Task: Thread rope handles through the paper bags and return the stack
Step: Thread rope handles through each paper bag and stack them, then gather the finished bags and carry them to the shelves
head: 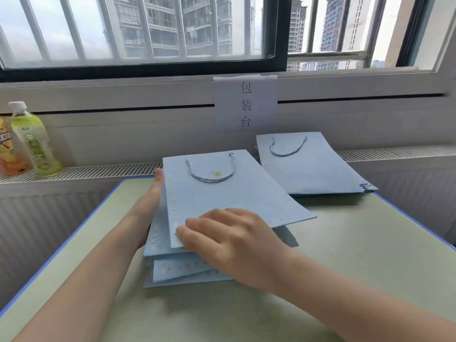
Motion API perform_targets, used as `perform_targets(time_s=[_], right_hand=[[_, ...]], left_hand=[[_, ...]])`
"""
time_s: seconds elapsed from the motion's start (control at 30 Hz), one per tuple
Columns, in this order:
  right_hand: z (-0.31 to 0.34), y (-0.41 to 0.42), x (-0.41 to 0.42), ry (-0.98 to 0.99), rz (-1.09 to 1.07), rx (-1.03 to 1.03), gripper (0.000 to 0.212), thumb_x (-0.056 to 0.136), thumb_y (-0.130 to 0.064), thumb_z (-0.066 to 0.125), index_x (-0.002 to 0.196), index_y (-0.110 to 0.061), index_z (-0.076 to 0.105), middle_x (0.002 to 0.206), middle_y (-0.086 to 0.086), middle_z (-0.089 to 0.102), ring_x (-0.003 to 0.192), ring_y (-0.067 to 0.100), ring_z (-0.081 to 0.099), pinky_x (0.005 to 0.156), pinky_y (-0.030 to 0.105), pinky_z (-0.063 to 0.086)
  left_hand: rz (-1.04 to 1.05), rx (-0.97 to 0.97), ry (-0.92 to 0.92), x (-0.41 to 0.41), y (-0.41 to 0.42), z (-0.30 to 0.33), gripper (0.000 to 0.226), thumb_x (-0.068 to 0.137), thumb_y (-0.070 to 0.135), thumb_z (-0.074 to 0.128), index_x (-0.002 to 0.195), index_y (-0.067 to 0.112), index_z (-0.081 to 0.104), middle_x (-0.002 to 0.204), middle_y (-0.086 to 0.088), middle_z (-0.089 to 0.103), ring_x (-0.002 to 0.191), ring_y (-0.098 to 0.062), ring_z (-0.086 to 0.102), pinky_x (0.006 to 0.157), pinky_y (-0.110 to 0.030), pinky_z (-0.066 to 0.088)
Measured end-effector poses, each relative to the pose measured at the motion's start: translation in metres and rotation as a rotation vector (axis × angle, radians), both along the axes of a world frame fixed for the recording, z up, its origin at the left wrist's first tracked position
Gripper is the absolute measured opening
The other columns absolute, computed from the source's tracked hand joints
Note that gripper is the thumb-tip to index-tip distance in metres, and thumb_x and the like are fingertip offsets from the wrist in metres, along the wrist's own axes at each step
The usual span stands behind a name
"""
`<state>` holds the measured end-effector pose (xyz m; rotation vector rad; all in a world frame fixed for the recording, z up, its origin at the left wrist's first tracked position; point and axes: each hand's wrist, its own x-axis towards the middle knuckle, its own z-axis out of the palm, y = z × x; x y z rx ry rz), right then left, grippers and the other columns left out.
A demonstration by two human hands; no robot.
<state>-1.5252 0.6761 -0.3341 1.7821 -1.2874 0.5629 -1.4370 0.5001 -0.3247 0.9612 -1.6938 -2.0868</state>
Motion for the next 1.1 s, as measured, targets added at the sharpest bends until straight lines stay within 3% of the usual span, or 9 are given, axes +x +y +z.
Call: perform_targets(time_s=[0.1,0.27,0.37,0.43,0.53,0.7,0.87,1.0,1.1], right_hand=[[-0.014,-0.008,0.005,-0.013,0.097,0.193,0.023,0.098,-0.020,0.047,0.095,-0.009,0.067,0.087,0.004,0.066,0.077,0.024,0.061,0.062,0.036,0.050],[0.000,-0.004,-0.022,-0.373,0.041,0.170,0.031,0.094,-0.033,0.046,0.109,-0.016,0.068,0.108,-0.001,0.068,0.097,0.020,0.062,0.080,0.034,0.049],[0.014,-0.001,-0.062,-0.772,-0.307,0.021,0.042,0.094,-0.033,0.047,0.131,-0.013,0.051,0.132,0.004,0.052,0.122,0.022,0.046,0.101,0.042,0.039],[0.017,0.005,-0.087,-1.126,-0.420,0.180,0.063,0.093,-0.037,0.053,0.145,-0.011,0.028,0.145,0.005,0.036,0.133,0.021,0.033,0.109,0.035,0.028],[0.011,0.012,-0.098,-1.650,-0.147,0.440,0.080,0.083,-0.058,0.057,0.145,-0.015,0.029,0.139,-0.001,0.047,0.120,0.016,0.052,0.100,0.032,0.043],[0.016,0.013,-0.092,-1.566,0.198,0.318,0.032,0.092,-0.027,0.059,0.122,-0.020,0.049,0.112,-0.006,0.064,0.097,0.002,0.063,0.073,0.015,0.050],[0.021,0.016,-0.088,-1.466,0.330,0.240,0.056,0.075,-0.044,0.066,0.125,-0.025,0.050,0.118,-0.013,0.064,0.111,0.001,0.057,0.085,0.017,0.048],[0.026,0.020,-0.096,-1.468,0.305,0.184,0.053,0.049,-0.051,0.063,0.094,-0.026,0.057,0.080,-0.029,0.067,0.079,-0.014,0.059,0.067,0.007,0.045],[0.032,0.020,-0.096,-1.423,0.337,0.071,0.057,0.056,-0.055,0.067,0.104,-0.025,0.062,0.096,-0.017,0.069,0.097,-0.002,0.061,0.079,0.017,0.048]], left_hand=[[0.018,-0.063,0.003,-0.001,0.001,0.000,0.081,0.067,0.074,0.059,0.116,0.010,0.064,0.107,-0.013,0.070,0.086,-0.026,0.070,0.074,-0.035,0.055],[0.183,-0.247,0.022,-0.004,0.006,-0.002,0.019,0.085,0.006,0.066,0.099,-0.007,0.065,0.066,-0.010,0.071,0.050,-0.019,0.067,0.042,-0.025,0.052],[0.271,-0.296,0.082,-0.005,0.004,-0.002,0.021,0.085,0.001,0.064,0.105,-0.004,0.061,0.074,-0.010,0.070,0.049,-0.015,0.066,0.043,-0.024,0.053],[0.312,-0.363,0.187,-0.005,0.005,-0.002,0.031,0.086,0.002,0.063,0.116,0.000,0.057,0.089,-0.011,0.070,0.059,-0.014,0.069,0.050,-0.025,0.055],[0.370,-0.513,0.371,-0.004,0.017,0.003,0.042,0.088,0.003,0.062,0.127,0.013,0.051,0.108,-0.006,0.069,0.086,-0.018,0.070,0.069,-0.031,0.057],[0.482,-0.785,0.703,0.004,0.044,0.019,0.039,0.090,0.010,0.059,0.124,0.020,0.043,0.106,0.012,0.062,0.092,-0.002,0.062,0.073,-0.017,0.052],[0.399,-0.780,0.757,0.005,0.047,0.014,0.052,0.076,0.029,0.062,0.123,0.024,0.040,0.106,0.021,0.064,0.096,0.002,0.060,0.080,-0.015,0.051],[0.256,-0.833,0.607,0.000,0.041,0.015,0.060,0.062,0.034,0.066,0.118,0.023,0.047,0.104,0.033,0.063,0.096,0.015,0.057,0.078,-0.003,0.042],[0.293,-0.856,0.627,-0.002,0.044,0.021,0.069,0.057,0.042,0.057,0.120,0.015,0.052,0.107,0.014,0.068,0.095,0.009,0.059,0.076,-0.004,0.043]])
